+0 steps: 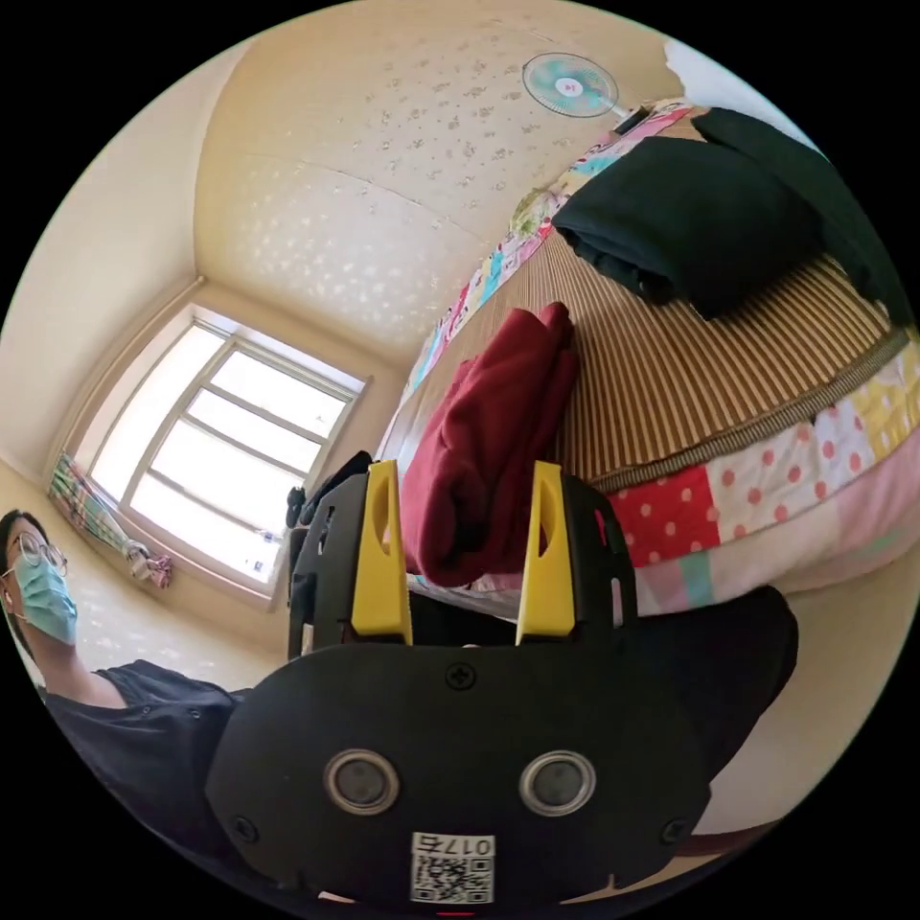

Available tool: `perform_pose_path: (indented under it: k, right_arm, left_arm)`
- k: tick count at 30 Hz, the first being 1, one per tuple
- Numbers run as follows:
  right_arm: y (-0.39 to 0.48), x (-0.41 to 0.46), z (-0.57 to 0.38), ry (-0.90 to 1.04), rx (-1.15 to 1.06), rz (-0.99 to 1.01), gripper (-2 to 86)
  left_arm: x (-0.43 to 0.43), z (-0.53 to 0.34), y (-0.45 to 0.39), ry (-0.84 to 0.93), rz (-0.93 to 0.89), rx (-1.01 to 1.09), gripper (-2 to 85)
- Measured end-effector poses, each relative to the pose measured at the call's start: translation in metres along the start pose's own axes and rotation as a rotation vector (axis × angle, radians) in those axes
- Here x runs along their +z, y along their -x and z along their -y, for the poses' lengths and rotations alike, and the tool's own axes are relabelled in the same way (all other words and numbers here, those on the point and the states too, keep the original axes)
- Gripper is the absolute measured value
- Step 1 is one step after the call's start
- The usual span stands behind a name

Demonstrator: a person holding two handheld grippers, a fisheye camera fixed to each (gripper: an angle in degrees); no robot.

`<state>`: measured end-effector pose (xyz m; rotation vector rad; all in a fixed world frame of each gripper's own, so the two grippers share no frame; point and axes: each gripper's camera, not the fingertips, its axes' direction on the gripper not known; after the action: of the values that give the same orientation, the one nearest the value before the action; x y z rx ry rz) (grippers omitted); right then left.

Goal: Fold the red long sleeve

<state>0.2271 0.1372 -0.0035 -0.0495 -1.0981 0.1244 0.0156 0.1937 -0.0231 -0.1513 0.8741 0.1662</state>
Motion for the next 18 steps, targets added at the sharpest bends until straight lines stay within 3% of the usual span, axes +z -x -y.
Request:
perform_pose_path:
  k: [6, 11, 18]
  right_arm:
    - [0.052, 0.098, 0.051, 0.246, -0.201, -0.251, 13.5]
    - [0.103, 0.207, 0.079, 0.411, -0.355, -0.273, 12.5]
    - [0.205, 0.393, 0.112, 0.477, -0.510, -0.303, 12.1]
  left_arm:
    - [-0.046, -0.048, 0.003, 0.029, 0.115, 0.107, 12.6]
    - [-0.093, -0.125, 0.027, 0.019, 0.143, 0.087, 12.6]
    - [-0.146, -0.188, 0.046, -0.092, 0.173, -0.029, 12.5]
